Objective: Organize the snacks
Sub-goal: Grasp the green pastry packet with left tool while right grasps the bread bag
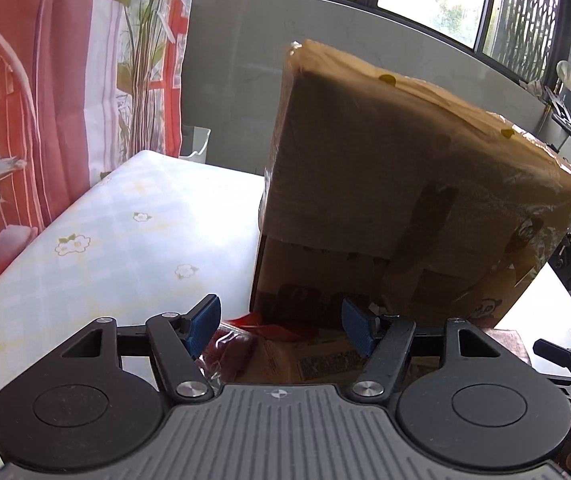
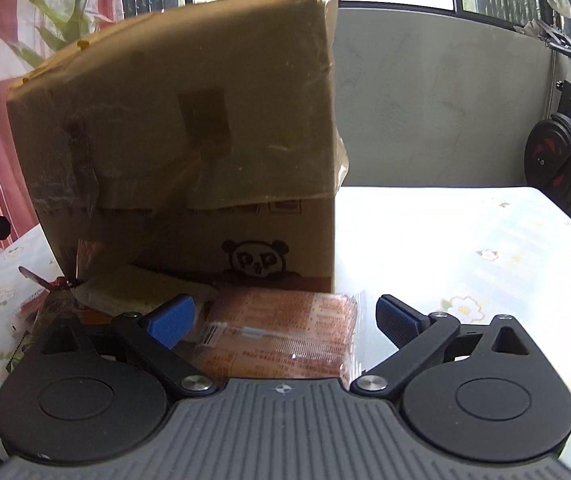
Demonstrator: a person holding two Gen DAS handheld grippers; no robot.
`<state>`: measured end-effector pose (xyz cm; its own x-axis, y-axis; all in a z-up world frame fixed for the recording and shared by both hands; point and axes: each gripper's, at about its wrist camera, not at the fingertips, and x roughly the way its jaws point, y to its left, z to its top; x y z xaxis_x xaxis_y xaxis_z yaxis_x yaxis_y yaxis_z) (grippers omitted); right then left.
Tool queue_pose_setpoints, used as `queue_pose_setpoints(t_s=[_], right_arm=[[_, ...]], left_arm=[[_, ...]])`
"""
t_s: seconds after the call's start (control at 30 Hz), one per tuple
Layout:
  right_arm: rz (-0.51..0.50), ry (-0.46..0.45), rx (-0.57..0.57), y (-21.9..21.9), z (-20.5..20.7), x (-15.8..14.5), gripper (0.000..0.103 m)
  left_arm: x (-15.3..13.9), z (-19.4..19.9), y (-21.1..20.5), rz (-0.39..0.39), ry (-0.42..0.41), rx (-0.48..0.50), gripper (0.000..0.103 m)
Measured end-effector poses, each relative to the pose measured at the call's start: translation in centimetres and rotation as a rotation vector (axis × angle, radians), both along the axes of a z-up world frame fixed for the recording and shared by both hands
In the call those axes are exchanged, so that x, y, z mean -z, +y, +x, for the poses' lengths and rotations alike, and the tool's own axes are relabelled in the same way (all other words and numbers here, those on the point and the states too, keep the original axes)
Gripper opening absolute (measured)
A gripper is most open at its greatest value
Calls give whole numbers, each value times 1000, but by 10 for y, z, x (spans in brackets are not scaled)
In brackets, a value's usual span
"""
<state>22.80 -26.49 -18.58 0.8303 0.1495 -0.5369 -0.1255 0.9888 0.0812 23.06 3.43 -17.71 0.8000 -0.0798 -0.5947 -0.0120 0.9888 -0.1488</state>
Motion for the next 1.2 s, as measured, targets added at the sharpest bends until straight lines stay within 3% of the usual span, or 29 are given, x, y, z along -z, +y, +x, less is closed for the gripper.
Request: queue_pose_setpoints(t_s=[0.2, 0.53, 0.83, 1.2], right_arm=[[-35, 41, -16, 3, -1, 11, 99], [-4, 23, -76, -9, -11, 14, 81], [-1, 11, -78, -12, -10, 12, 80], [2, 9, -78, -11, -11, 14, 80]], left_arm=[[10, -2, -1, -3, 27, -10, 70], [32, -8, -18, -6, 90, 44, 70], [49, -8, -37, 18, 148, 99, 72], [62, -4, -40, 35, 189, 92, 73]])
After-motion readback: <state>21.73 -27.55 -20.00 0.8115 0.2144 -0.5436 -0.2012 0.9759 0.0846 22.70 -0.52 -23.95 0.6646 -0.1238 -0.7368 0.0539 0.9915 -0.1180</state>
